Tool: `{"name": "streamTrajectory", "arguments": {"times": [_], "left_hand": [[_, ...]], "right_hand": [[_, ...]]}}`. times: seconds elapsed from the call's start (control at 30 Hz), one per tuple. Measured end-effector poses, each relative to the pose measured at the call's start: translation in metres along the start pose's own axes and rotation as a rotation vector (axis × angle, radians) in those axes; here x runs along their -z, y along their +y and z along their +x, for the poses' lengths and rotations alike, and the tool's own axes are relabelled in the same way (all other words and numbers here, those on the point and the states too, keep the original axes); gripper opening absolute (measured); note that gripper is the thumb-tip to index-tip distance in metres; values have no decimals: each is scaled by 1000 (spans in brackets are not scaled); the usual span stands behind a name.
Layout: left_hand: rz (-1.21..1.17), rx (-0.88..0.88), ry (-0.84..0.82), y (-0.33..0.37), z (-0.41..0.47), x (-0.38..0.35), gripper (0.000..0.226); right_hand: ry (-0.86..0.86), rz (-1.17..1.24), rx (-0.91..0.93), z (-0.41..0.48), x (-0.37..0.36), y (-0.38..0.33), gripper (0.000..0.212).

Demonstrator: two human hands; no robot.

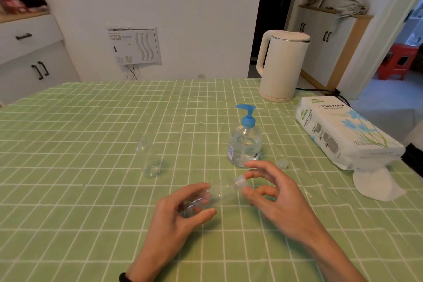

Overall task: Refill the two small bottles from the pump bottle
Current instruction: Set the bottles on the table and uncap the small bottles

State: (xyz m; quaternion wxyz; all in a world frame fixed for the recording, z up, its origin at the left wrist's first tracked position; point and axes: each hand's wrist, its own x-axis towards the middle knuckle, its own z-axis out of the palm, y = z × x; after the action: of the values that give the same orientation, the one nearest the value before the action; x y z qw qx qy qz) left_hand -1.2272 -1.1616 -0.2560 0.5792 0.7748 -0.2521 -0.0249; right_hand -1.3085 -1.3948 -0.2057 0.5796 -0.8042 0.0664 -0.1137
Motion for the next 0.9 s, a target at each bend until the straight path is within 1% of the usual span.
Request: {"name": "streamTrajectory", "arguments": {"times": [0.03, 0.13, 0.17, 0.3, 0.43, 0.57, 0.6, 0.63, 0.73, 0.77, 0.9], "left_hand": [[4, 0, -3, 0, 0, 0, 51], [1, 2, -2, -1, 1, 1, 52], [-3, 3, -3, -1, 1, 1, 51], [5, 5, -8, -1, 0, 0, 50], [3, 11, -12, -2, 1, 1, 51], [-9, 13, -10, -4, 1, 0, 51], [-10, 13, -12, -5, 1, 0, 51], [-7, 11, -17, -5, 1, 0, 51], [1, -3, -30, -6, 1, 1, 51], [-2, -6, -31, -6, 1, 1, 51], [-26, -1, -31, -9, 3, 0, 46]], "right_hand": [[1, -4, -3, 0, -1, -1, 50], [8, -27, 4, 2, -2, 2, 41], [9, -25, 3, 2, -2, 3, 40], [2, -17, -6, 2, 0, 3, 50], [16, -35, 8, 4, 0, 4, 42], [-2, -27, -13, 4, 1, 1, 50], [-1, -30, -13, 5, 0, 0, 49], [2, -38, -9, 5, -1, 0, 45], [25, -71, 17, 6, -3, 0, 22], [32, -73, 24, 6, -3, 0, 18], [69, -68, 53, 4, 0, -3, 20]]}}
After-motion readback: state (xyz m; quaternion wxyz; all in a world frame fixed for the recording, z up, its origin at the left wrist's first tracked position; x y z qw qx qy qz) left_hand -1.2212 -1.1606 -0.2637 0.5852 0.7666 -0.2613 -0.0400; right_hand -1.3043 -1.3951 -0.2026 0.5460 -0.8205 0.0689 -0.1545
